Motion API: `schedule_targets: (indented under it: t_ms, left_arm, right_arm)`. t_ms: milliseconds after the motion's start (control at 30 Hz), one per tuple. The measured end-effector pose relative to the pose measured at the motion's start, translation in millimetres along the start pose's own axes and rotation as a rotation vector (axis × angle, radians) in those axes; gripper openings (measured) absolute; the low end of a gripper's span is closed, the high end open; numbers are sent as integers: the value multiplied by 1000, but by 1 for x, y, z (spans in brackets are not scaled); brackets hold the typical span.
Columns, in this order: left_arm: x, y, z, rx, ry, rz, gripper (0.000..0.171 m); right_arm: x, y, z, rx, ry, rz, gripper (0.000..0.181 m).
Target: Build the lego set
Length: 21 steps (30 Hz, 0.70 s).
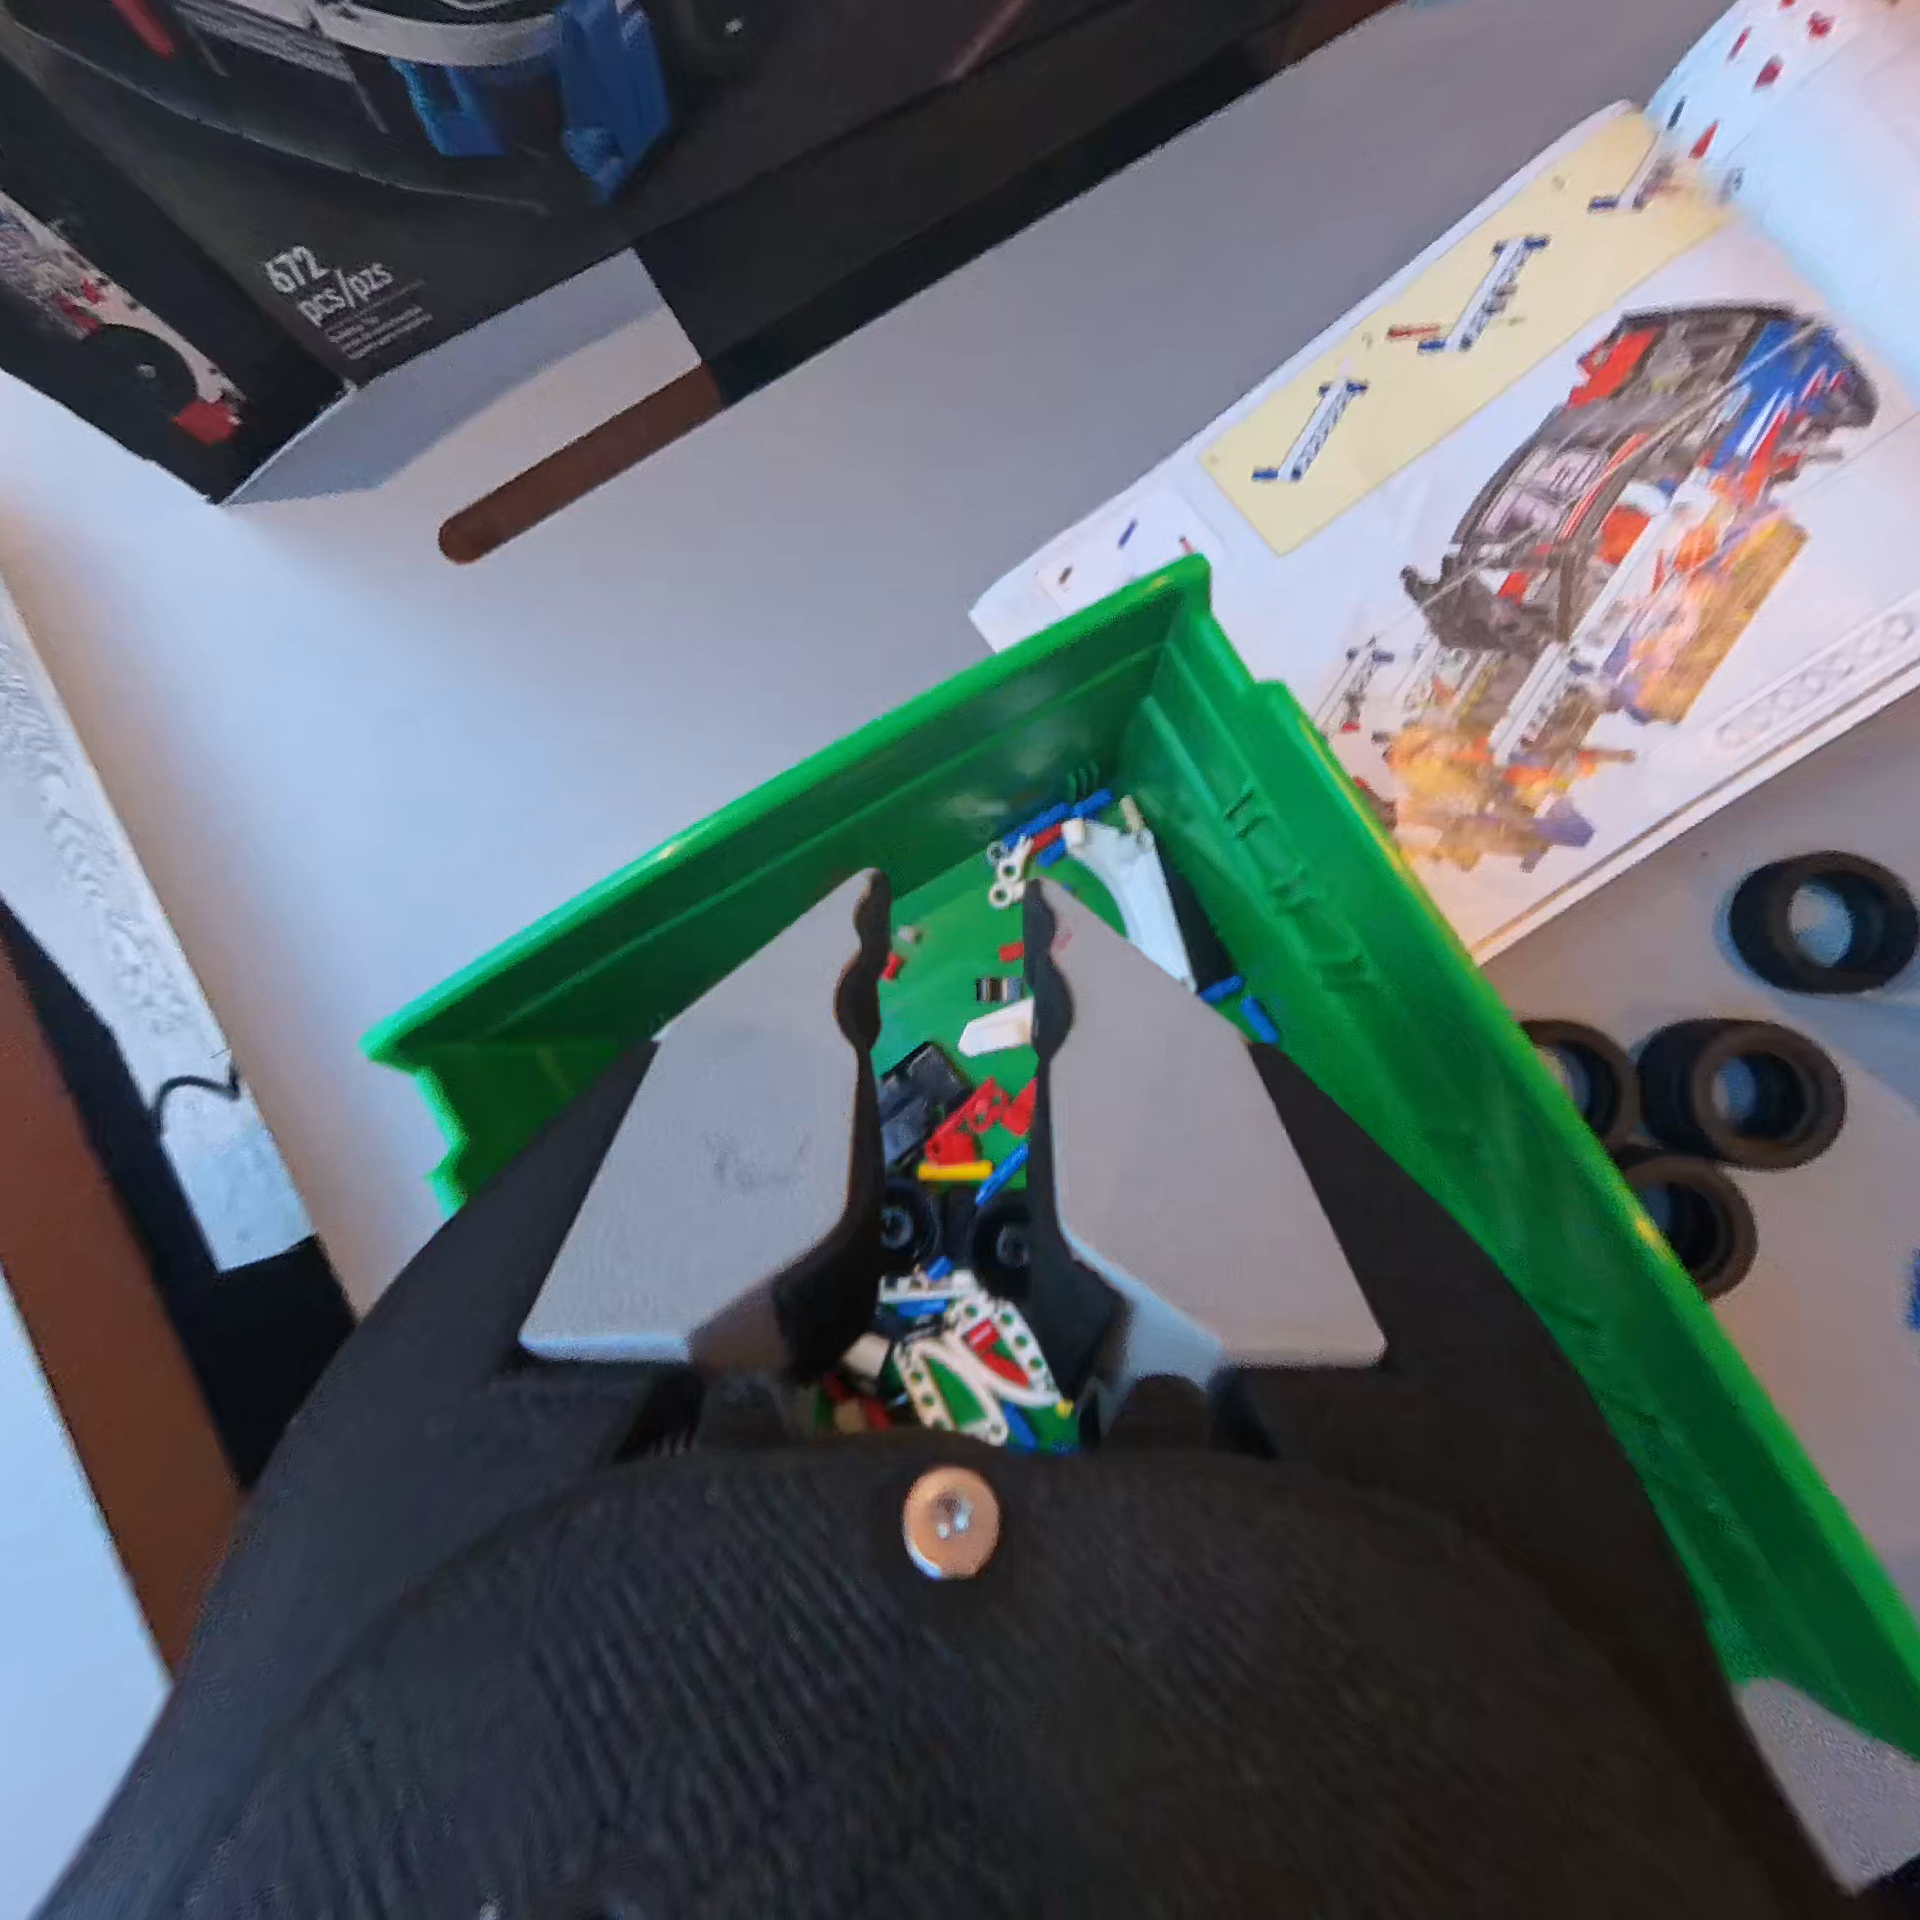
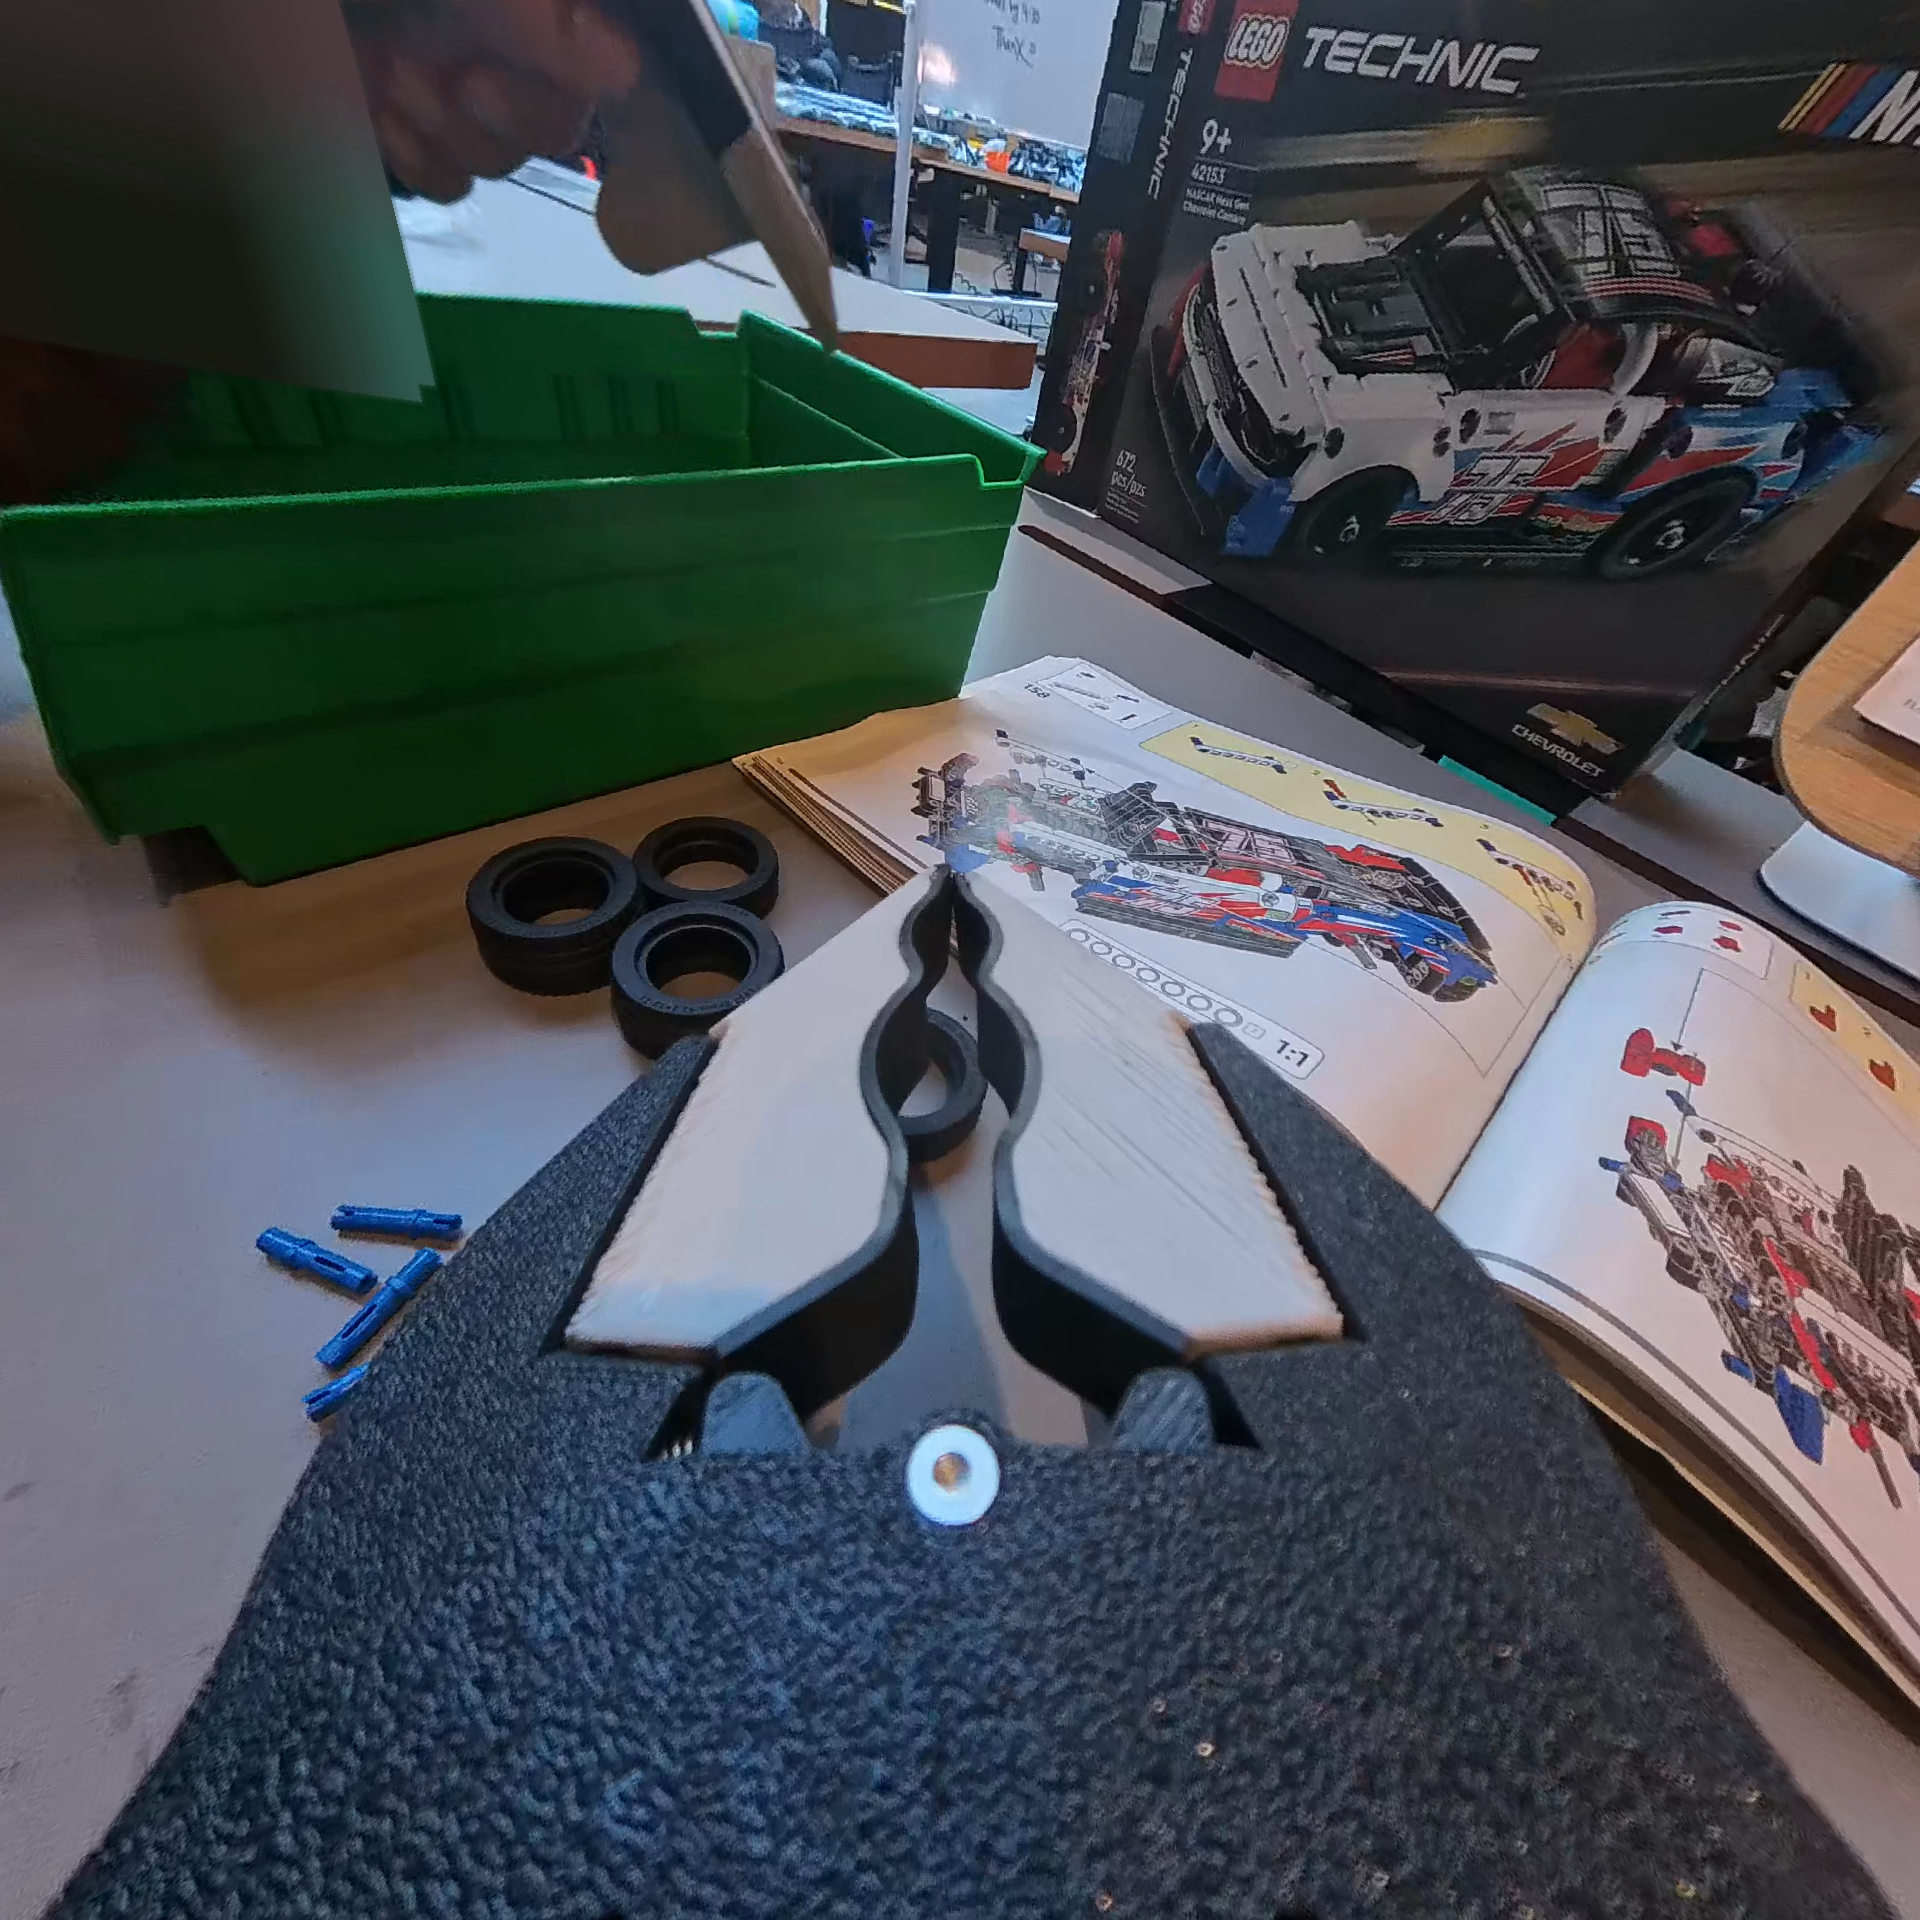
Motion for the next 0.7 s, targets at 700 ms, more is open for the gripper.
schedule_targets:
  t_ms: [700]
  left_arm:
    - [78,21,-43,94,-283,177,14]
  right_arm:
    - [-2,2,3,-25,2,-21,0]
Point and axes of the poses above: each gripper's, where its closed fingertips meet, y back along the fingers, x out of its underside, z = x × y across the jaws, the point moved 1 cm from there along y, back along the fingers, and after that the axes turned 6 degrees about -x, right-handed, at the moved point
